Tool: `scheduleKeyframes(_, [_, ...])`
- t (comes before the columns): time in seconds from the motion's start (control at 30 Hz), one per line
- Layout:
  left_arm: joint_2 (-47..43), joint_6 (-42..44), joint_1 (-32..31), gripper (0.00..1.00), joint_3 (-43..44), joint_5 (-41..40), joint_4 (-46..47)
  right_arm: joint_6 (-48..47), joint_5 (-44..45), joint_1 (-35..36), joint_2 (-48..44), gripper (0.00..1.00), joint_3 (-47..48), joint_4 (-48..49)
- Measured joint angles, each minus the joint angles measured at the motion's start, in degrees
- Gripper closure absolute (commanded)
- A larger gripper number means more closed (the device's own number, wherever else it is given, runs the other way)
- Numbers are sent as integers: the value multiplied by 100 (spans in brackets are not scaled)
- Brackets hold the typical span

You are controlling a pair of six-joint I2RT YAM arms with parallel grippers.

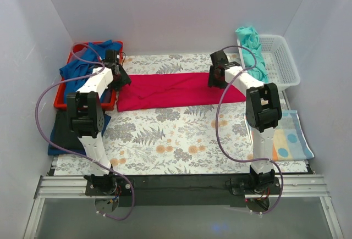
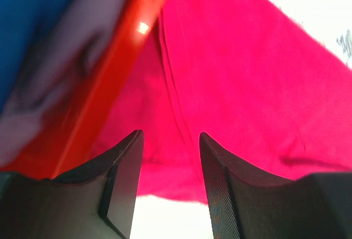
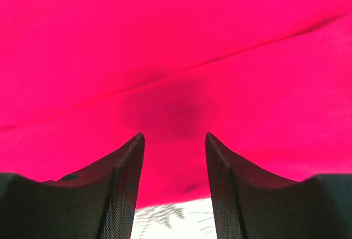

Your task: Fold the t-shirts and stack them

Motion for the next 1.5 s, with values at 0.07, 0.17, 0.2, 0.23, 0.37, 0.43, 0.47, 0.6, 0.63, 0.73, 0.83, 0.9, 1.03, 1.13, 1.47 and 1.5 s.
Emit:
scheduleKeyframes(0.07, [-278, 81, -55, 56, -284, 118, 68, -20, -105, 168, 24, 46, -31, 11])
scheduleKeyframes(0.17, [-518, 199, -221, 56, -560, 177, 157, -42, -210, 251, 61, 46, -94, 28])
scheduleKeyframes(0.2, [-577, 249, -317, 56, -649, 197, 195, -48, -219, 249, 63, 46, -164, 46])
scheduleKeyframes(0.23, [-608, 273, -378, 56, -706, 214, 212, -55, -219, 240, 63, 46, -227, 52])
scheduleKeyframes(0.37, [-752, 317, -614, 56, -1091, 240, 271, -98, -212, 181, 28, 47, -553, 127])
scheduleKeyframes(0.43, [-807, 269, -636, 56, -1307, 199, 273, -107, -208, 175, -68, 47, -754, 310])
scheduleKeyframes(0.47, [-826, 221, -627, 56, -1438, 138, 264, -118, -203, 175, -125, 47, -852, 391])
scheduleKeyframes(0.6, [-826, 28, -605, 56, -1834, -39, 203, -122, -201, 175, -229, 47, -1054, 579])
scheduleKeyframes(0.63, [-826, -33, -595, 56, -1917, -92, 162, -122, -199, 175, -245, 47, -1082, 614])
scheduleKeyframes(0.73, [-826, -192, -586, 56, -2024, -278, -17, -120, -190, 170, -293, 48, -1174, 706])
scheduleKeyframes(0.83, [-820, -319, -584, 56, -2048, -439, -181, -103, -192, 131, -363, 48, -1292, 776])
scheduleKeyframes(0.9, [-815, -391, -584, 56, -2068, -525, -291, -96, -201, 70, -428, 49, -1399, 796])
scheduleKeyframes(1.03, [-817, -511, -577, 56, -2186, -658, -474, -83, -210, -192, -688, 50, -1753, 789])
scheduleKeyframes(1.13, [-868, -555, -573, 56, -2247, -671, -450, -79, -203, -407, -824, 50, -1943, 765])
scheduleKeyframes(1.47, [-1615, -348, -568, 56, -2291, -173, -382, -98, -168, -531, -905, 50, -2048, 748])
scheduleKeyframes(1.5, [-1781, -323, -568, 56, -2218, -105, -369, -98, -168, -533, -903, 50, -2048, 748])
